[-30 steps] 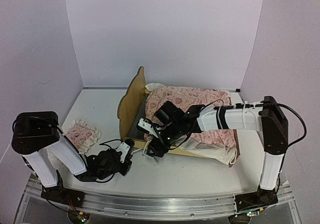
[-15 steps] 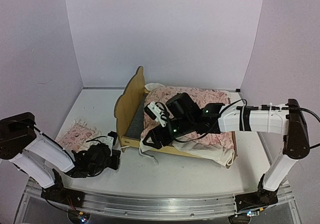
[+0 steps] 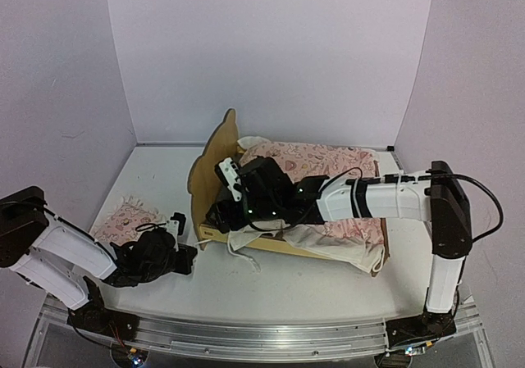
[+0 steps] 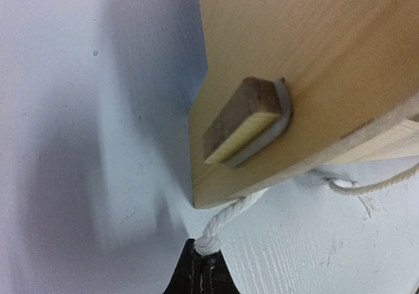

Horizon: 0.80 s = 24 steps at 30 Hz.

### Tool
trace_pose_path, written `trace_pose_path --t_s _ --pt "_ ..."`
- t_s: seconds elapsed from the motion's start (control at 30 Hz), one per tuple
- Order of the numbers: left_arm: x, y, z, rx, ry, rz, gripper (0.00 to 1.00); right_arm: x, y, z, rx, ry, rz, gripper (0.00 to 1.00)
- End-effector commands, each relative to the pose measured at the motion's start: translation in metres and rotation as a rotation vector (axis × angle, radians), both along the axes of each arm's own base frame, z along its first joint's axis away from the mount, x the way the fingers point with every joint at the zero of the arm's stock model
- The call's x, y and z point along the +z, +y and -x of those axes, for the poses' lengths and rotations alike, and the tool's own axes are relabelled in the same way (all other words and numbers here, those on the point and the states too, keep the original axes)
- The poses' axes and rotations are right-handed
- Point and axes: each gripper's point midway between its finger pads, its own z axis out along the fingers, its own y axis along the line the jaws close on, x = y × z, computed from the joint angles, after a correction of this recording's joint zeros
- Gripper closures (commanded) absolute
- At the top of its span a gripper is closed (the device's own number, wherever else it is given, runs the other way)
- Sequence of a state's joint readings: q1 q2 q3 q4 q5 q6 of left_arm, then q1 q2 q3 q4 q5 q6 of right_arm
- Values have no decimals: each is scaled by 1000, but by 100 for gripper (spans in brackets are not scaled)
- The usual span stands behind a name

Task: Set up the pet bed

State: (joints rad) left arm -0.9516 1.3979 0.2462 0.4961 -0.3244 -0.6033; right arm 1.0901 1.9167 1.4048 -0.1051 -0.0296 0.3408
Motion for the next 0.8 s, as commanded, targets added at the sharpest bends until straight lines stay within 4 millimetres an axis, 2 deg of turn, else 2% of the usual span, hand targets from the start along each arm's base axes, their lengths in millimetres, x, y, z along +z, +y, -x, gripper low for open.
trace_pose_path --t_s 0.0,0.03,0.1,0.13,0.17,0.23,0.3,0.33,0.43,0.53,0.67,0.77 --pt "2 -16 15 -111 50 67 100 54 5 -55 -248 -160 -68 22" --pt "2 -20 19 -144 55 72 100 53 -5 -59 -277 -168 -48 24" --pt "5 -28 27 -221 54 83 100 58 -19 -60 -309 -162 -25 35" --pt "9 -31 31 -256 45 94 100 53 -23 -57 -313 -138 19 41" --pt "13 -33 34 -286 31 106 100 49 -26 -55 -310 -109 60 42" --pt "22 -40 41 -355 -1 142 100 26 -28 -41 -264 -31 132 41" --pt "29 -50 52 -452 -18 175 100 4 -31 -37 -255 12 205 42" --pt "32 -55 56 -487 -27 190 100 -6 -32 -37 -256 24 251 44" --pt "32 -65 61 -547 -16 206 100 -18 -28 -45 -278 31 314 53" --pt "26 -67 59 -530 7 204 100 -29 -29 -54 -320 -16 389 51" --pt "28 -62 54 -491 -8 211 100 -42 -29 -57 -255 -122 526 43" --pt "27 -60 54 -481 -11 207 100 -42 -34 -65 -277 -158 580 45"
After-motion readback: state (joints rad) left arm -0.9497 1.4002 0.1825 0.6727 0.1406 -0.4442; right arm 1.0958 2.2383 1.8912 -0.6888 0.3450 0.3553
